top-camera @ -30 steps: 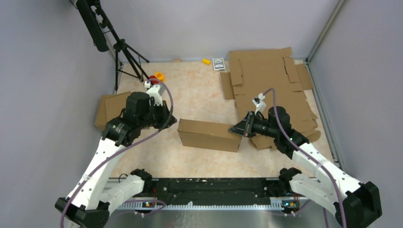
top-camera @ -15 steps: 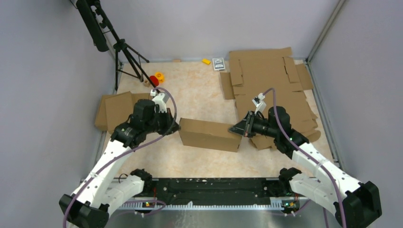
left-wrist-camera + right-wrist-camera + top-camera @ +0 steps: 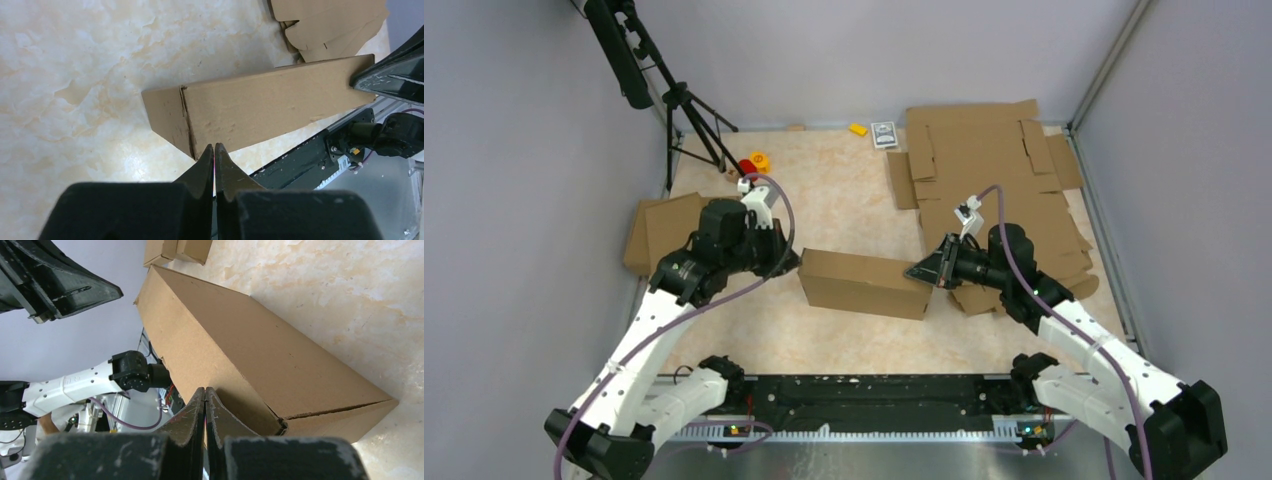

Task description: Fold the paper box

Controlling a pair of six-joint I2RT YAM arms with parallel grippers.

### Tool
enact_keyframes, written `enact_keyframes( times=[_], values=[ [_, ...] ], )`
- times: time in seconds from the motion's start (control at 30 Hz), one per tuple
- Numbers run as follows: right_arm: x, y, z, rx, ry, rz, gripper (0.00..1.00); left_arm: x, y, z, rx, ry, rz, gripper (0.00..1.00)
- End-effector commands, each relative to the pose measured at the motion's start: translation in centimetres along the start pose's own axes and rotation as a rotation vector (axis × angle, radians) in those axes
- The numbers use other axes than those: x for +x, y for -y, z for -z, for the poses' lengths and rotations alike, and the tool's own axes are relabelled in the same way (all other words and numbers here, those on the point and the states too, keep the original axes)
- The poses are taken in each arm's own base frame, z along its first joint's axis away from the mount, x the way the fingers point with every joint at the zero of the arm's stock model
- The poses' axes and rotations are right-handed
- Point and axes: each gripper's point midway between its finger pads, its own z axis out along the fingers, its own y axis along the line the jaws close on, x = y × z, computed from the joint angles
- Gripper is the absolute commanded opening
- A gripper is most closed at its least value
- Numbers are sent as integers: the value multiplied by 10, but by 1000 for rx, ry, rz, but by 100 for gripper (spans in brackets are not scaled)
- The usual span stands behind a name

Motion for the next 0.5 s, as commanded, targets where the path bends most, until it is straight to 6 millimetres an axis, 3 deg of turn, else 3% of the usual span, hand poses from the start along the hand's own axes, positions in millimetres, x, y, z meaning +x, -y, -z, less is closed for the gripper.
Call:
enact_keyframes(
  times=[0.0,0.1,0.2,0.3,0.47],
  values=[
    [13,24,-1,80,-34,-11,0,13,-11,-17,-19,-43,3,0],
    [12,23,-1,81,-27,-9,0,30,-25,-26,-61,-102,14,0],
    [10,22,-1,76,-21,-7,0,36,-30,-25,-83,-113,14,0],
    [9,20,-1,74,-23,-4,0,25,-19,-17,-47,-83,-1,0],
    [8,19,-2,70,-25,0,0,-12,15,4,63,-12,-72,0]
  ],
)
